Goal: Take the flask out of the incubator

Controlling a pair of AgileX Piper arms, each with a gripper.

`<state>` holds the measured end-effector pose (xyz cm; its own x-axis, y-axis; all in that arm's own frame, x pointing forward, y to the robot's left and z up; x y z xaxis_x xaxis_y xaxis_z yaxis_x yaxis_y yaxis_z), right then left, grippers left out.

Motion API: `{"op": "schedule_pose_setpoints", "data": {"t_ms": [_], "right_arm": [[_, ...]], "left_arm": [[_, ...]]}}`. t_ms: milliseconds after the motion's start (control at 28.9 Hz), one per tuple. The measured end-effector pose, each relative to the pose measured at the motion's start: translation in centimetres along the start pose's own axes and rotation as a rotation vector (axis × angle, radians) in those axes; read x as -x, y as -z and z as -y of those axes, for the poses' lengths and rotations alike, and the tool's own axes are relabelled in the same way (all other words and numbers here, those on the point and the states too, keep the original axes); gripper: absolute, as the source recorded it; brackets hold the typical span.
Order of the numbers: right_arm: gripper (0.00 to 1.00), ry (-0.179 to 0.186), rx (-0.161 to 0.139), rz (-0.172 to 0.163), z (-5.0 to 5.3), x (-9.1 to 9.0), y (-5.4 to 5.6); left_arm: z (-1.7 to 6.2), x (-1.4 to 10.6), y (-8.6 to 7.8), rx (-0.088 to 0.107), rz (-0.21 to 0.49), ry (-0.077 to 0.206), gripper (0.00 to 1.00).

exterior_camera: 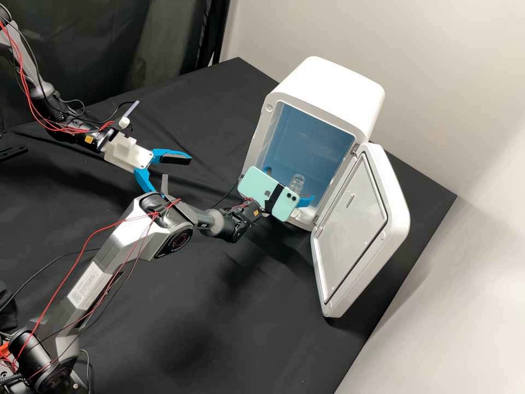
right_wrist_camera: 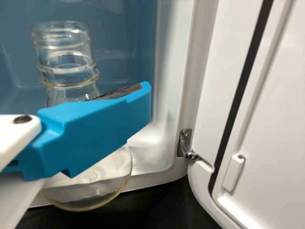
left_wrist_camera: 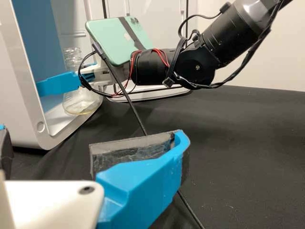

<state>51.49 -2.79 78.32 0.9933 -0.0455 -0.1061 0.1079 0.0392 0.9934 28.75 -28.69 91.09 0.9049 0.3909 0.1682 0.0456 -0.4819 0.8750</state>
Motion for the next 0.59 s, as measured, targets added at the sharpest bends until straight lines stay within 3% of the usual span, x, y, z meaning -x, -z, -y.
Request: {"op": "schedule_pose_setpoints", "data": {"t_ms": [242,277,485,588], "right_arm": [[1.00,0.007,0.000,0.004,0.20,0.07,-0.06],[0.00,0.007,0.000,0.004,0.20,0.07,-0.06],[0.00,0.010,-0.023,0.001,0.24,0.07,-0.03],[0.00,0.012,-0.020,-0.001,0.25,0.07,-0.01]], "left_arm": [[0.00,0.00,0.00,0.000,0.000,0.000,1.00],[0.00,0.00,0.00,0.000,0.000,0.000,1.00],[0.00,0.00,0.00,0.000,0.000,0.000,1.00],[0.00,0.00,0.00,0.000,0.000,0.000,1.00]]}}
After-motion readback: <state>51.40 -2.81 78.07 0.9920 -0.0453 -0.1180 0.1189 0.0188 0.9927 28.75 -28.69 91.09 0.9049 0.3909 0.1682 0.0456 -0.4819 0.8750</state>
